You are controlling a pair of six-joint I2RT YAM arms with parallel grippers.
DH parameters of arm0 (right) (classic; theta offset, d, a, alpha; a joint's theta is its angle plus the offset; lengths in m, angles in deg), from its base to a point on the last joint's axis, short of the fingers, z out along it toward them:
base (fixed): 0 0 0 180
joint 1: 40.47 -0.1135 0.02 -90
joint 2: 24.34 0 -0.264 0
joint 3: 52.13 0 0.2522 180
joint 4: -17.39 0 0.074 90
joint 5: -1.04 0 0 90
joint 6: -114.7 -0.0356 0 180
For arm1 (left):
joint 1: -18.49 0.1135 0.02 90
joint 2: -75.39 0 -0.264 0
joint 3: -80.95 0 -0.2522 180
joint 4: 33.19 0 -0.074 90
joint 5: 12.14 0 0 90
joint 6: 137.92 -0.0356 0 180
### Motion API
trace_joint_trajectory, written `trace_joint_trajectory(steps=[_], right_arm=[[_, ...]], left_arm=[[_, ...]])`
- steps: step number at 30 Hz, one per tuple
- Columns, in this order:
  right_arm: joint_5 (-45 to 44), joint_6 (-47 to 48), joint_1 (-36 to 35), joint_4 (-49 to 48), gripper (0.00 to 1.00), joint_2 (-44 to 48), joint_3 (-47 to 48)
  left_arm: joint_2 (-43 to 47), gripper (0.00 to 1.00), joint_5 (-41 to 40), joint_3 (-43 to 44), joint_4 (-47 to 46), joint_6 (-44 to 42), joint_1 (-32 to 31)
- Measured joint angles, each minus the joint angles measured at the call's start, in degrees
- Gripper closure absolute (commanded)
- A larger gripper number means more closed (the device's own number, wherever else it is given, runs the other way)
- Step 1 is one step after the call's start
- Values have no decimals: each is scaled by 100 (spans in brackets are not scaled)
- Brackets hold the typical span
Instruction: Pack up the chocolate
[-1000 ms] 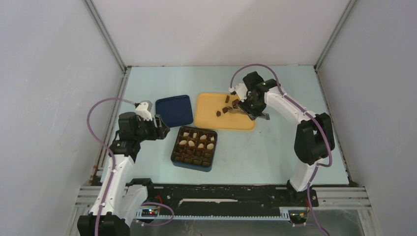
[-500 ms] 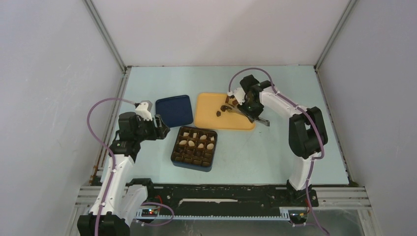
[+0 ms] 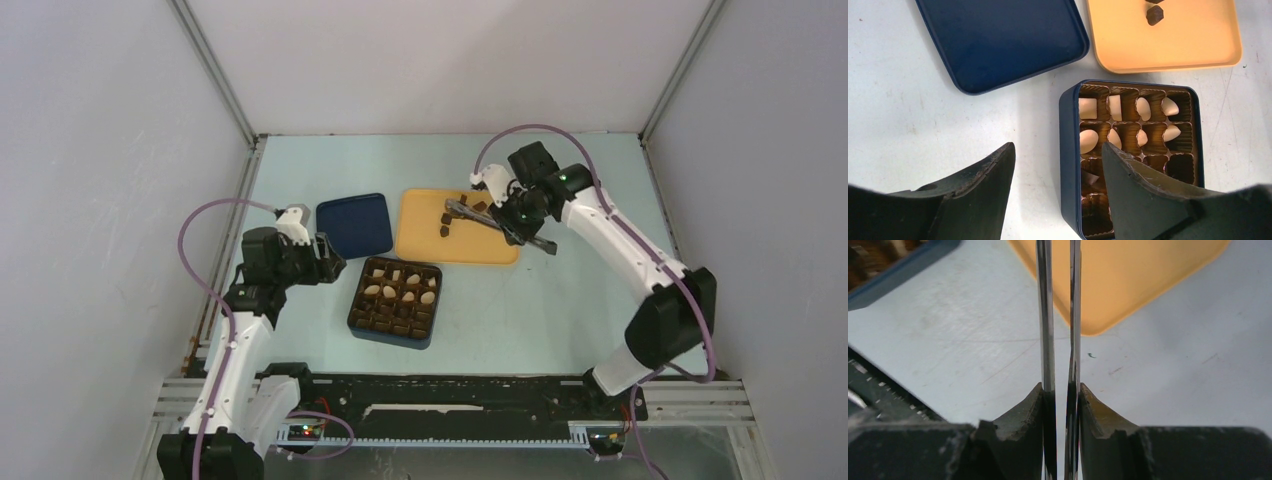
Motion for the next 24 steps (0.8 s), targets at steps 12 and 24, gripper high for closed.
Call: trace_joint_trajectory(steps=[12,24], right_arm=[[785,671,-1860,678,74,619,-964],[802,883,-1945,909,69,614,-986]], left_arm=[[-28,32,-2,0,0,0,0],[-9,31,0,0,0,2,0]])
